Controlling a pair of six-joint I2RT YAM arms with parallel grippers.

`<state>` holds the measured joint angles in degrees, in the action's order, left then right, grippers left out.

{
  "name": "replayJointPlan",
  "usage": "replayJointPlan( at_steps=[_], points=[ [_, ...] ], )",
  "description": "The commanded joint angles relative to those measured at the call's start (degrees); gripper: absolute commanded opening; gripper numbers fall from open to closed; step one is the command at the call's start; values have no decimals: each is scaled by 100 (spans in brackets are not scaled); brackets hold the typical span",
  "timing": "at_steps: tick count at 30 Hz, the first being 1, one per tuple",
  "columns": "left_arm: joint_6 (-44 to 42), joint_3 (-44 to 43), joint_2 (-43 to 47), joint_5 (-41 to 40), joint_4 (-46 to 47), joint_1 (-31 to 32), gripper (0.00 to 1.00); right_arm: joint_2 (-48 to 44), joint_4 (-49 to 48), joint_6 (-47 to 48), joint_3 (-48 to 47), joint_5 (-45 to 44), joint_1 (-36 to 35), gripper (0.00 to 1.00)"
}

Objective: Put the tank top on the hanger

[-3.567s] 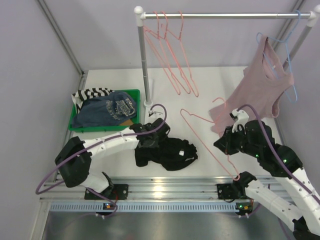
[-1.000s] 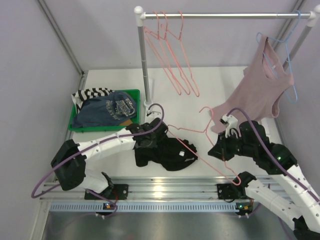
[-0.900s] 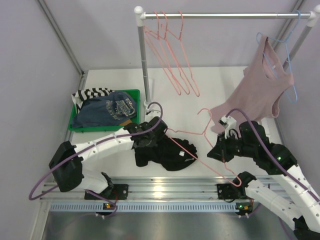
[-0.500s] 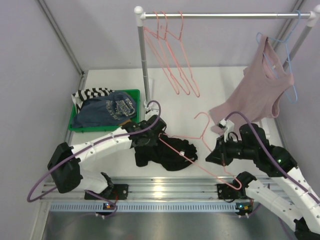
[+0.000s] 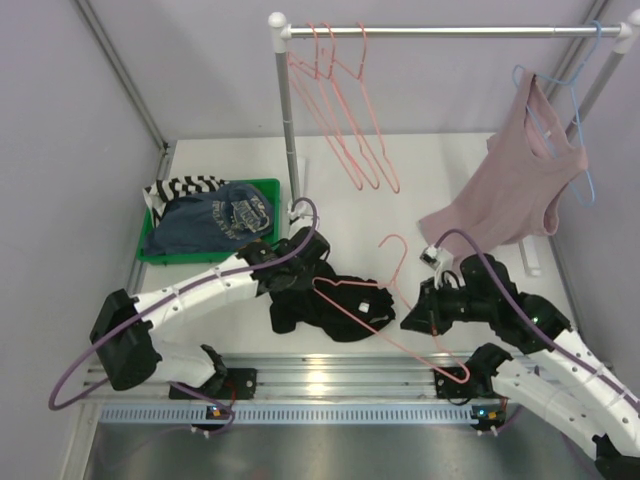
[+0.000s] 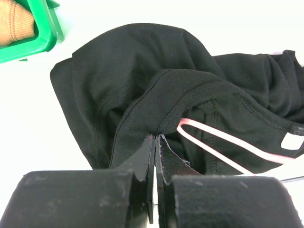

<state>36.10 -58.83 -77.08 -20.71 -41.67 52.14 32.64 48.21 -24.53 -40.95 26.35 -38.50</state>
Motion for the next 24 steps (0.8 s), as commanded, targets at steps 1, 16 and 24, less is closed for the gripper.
replayJointPlan(
  at_steps=[1, 16, 24],
  points=[
    [64, -173, 272, 67, -52, -28, 0, -47, -900, -385, 166, -147, -201, 0],
    [327, 187, 1097, 506, -342, -20, 0, -363, -3674, -1519, 1641, -1220, -1098, 0],
    [530, 311, 1678, 656, -429, -11, 0, -224, -4653, -1660, 2143, -1351, -1282, 0]
  ],
)
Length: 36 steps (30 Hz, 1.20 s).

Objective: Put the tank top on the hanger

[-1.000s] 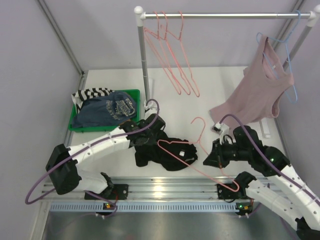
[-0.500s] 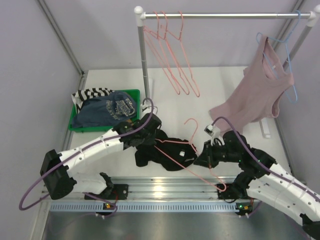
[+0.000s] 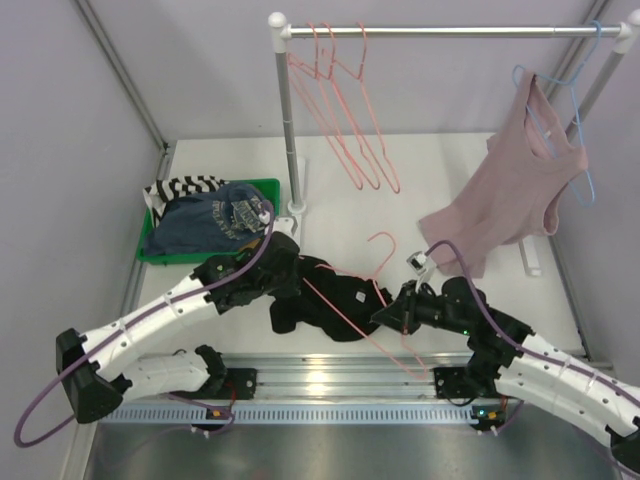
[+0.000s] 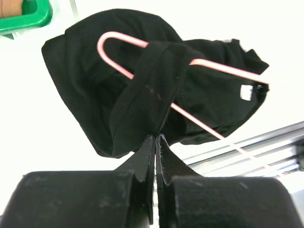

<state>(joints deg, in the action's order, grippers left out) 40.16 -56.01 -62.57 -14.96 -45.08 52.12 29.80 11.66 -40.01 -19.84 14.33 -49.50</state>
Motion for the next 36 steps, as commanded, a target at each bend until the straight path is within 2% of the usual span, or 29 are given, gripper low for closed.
replayJointPlan(
  at_steps=[1, 11, 22, 36],
  points=[
    [141, 2, 253, 72, -115, -9, 0, 113, -1103, -112, 85, -176, -236, 0],
    [176, -59, 376, 143, -89, -9, 0, 649, -1789, -139, 147, -931, -1237, 0],
    [290, -6, 684, 90, -247, -9, 0, 1001, -2492, 72, 234, -1415, -1308, 0],
    [299, -183, 1185, 239, -71, -9, 2, 1396, -2748, 257, 340, -1960, -1686, 0]
  ],
)
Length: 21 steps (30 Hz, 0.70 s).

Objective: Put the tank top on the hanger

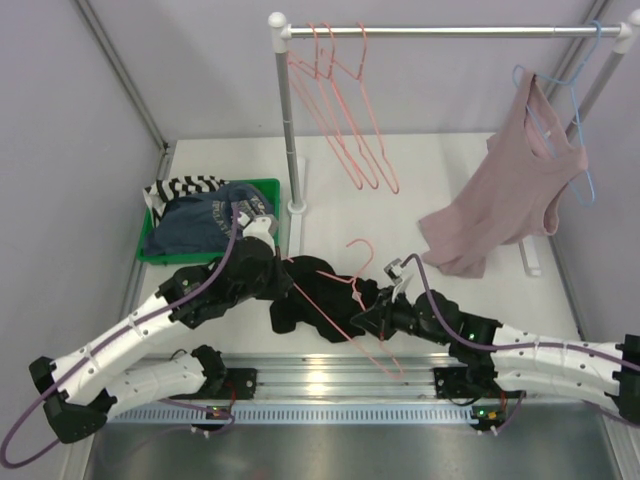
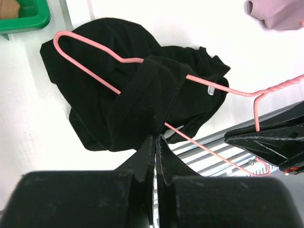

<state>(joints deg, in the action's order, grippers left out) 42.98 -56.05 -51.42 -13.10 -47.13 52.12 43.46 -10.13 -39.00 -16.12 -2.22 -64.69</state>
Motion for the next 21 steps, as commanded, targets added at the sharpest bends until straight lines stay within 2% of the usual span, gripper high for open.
replayJointPlan(
  at_steps=[1, 15, 21],
  points=[
    [17, -161, 71, 53, 117, -9, 2, 39, -560, 191, -14, -358, -211, 0],
    [35, -345, 334, -131, 319, -17, 7, 373, -613, 332, 91, -1245, -984, 0],
    [87, -161, 343, -140, 266, -9, 13, 400, -631, 402, 4, -1623, -1230, 0]
  ],
)
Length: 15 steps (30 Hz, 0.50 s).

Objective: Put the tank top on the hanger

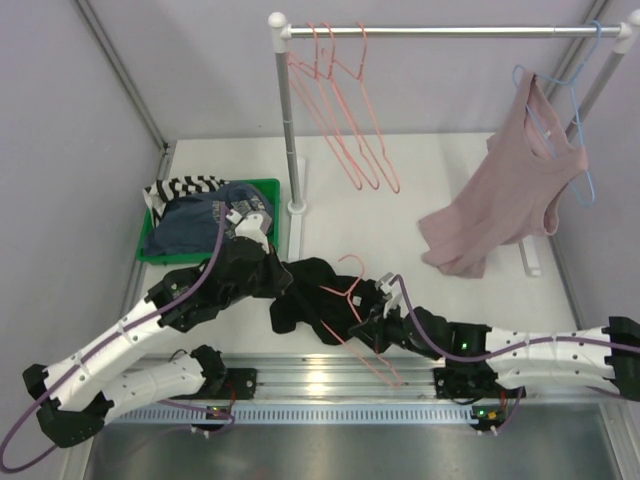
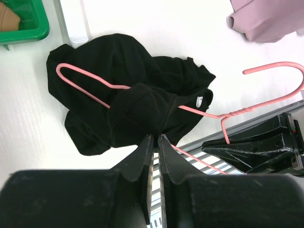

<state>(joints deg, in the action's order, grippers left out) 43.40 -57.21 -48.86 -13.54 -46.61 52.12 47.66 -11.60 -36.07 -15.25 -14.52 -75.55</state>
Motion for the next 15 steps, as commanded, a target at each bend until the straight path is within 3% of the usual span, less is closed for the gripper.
replayJointPlan(
  at_steps=[1, 5, 8, 15],
  points=[
    [46, -10, 87, -114, 188, -17, 15, -37, -484, 127, -84, -480, -205, 0],
    [46, 209, 61, -307, 126, -17, 27, -318, -379, 188, -145, -657, -302, 0],
    [37, 333, -53, -403, 65, -17, 44, -511, -230, 285, -242, -727, -373, 0],
    [46, 342, -9, -606, 135, -17, 47, -740, 148, 470, -453, -833, -531, 0]
  ],
)
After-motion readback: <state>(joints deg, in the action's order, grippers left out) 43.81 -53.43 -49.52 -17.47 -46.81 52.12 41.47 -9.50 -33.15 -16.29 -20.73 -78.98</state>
